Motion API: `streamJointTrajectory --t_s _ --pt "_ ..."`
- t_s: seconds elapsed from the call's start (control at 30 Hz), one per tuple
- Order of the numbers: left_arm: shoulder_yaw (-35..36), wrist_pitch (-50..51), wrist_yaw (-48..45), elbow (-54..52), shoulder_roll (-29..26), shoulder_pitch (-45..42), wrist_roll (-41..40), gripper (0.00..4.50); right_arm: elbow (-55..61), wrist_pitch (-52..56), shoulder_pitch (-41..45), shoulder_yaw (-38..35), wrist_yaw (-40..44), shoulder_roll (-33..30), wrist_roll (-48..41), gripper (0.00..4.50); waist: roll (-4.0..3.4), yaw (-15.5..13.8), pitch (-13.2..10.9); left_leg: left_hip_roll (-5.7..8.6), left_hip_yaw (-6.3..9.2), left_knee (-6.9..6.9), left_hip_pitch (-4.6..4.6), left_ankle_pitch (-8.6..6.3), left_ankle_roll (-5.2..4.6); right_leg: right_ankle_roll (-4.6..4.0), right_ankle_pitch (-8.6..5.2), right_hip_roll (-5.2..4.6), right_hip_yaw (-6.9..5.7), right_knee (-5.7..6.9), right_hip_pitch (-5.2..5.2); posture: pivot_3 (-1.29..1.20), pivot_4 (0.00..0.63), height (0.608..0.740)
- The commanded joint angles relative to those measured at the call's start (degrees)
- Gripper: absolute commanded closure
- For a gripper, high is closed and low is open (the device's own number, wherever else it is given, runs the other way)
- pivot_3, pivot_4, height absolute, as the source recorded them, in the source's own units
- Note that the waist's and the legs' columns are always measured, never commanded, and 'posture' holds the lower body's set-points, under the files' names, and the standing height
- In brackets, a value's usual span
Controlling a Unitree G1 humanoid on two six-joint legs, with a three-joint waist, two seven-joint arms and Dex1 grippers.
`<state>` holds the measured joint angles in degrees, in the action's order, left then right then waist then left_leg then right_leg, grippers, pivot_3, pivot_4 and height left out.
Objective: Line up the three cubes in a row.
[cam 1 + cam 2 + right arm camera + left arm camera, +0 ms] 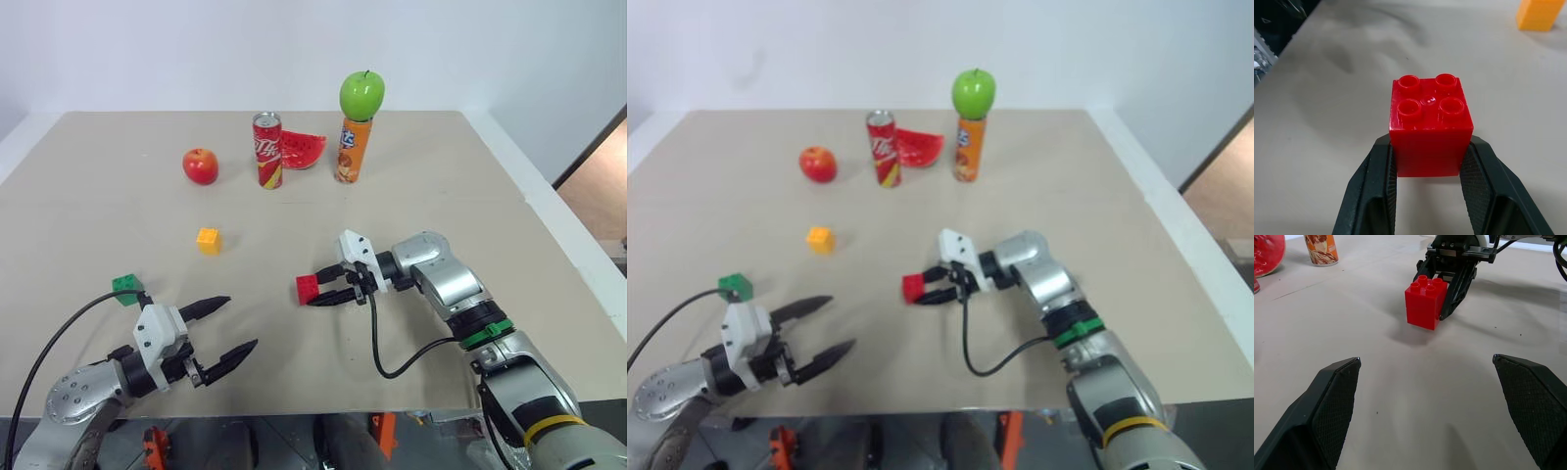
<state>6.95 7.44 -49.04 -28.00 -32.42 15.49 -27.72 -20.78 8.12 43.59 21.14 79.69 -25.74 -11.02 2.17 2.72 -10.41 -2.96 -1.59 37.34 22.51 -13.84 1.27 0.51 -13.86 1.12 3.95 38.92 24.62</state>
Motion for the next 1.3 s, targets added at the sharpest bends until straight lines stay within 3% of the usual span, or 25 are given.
streamJointTrajectory --t_s 0.03,0.63,0.7,0.93,1.1,1.3 --pt "-0.1 0.2 -0.2 -1.9 -0.6 -0.7 -0.8 0.0 -0.9 -1.1 1.0 -2.7 0.3 0.7 -1.2 3.28 0.0 0.0 0.0 -0.01 0.0 0.0 0.0 0.0 0.0 -0.01 0.01 0.01 0.0 0.0 0.0 0.0 0.15 0.74" --pt "-1.7 0.3 -1.0 -1.5 -0.9 -2.7 0.0 0.0 -9.8 -8.9 1.5 -2.5 0.4 1.6 2.6 3.28 0.0 0.0 0.0 -0.01 -0.01 0.01 -0.01 0.0 0.0 -0.04 0.02 0.01 0.02 0.02 0.0 0.0 0.15 0.74" --pt "-1.8 0.3 -1.1 -1.4 -1.0 -2.8 0.1 0.0 -10.2 -9.0 1.4 -2.7 0.7 1.6 2.7 2.25 0.0 0.0 0.0 -0.01 -0.02 0.01 -0.01 0.0 0.0 -0.04 0.03 0.02 0.03 0.02 0.0 0.0 0.15 0.74" --pt "-1.8 0.2 -1.1 -1.0 -1.0 -3.1 0.3 0.0 -7.7 -8.0 0.7 -3.8 2.4 0.6 1.6 0.02 0.0 0.0 0.0 -0.01 -0.02 0.03 -0.02 0.0 0.0 -0.04 0.03 0.01 0.02 0.02 -0.02 0.0 0.15 0.74" --pt "0.0 0.0 1.2 -1.3 0.0 -2.1 0.3 0.0 -0.4 -3.0 -0.2 -6.9 2.5 -1.6 -2.2 0.02 -0.02 0.0 0.0 -0.01 -0.01 0.03 -0.02 0.0 0.0 -0.04 0.03 0.01 0.02 0.04 -0.01 0.0 0.15 0.74" --pt "7.9 4.5 15.4 -5.0 5.1 -0.3 -0.8 0.0 11.9 6.4 -2.1 -12.3 -0.6 -3.0 -9.4 0.02 -0.01 0.0 0.0 -0.04 0.07 0.04 -0.01 0.0 0.0 -0.03 0.02 0.01 0.0 0.04 -0.04 0.0 0.15 0.74"
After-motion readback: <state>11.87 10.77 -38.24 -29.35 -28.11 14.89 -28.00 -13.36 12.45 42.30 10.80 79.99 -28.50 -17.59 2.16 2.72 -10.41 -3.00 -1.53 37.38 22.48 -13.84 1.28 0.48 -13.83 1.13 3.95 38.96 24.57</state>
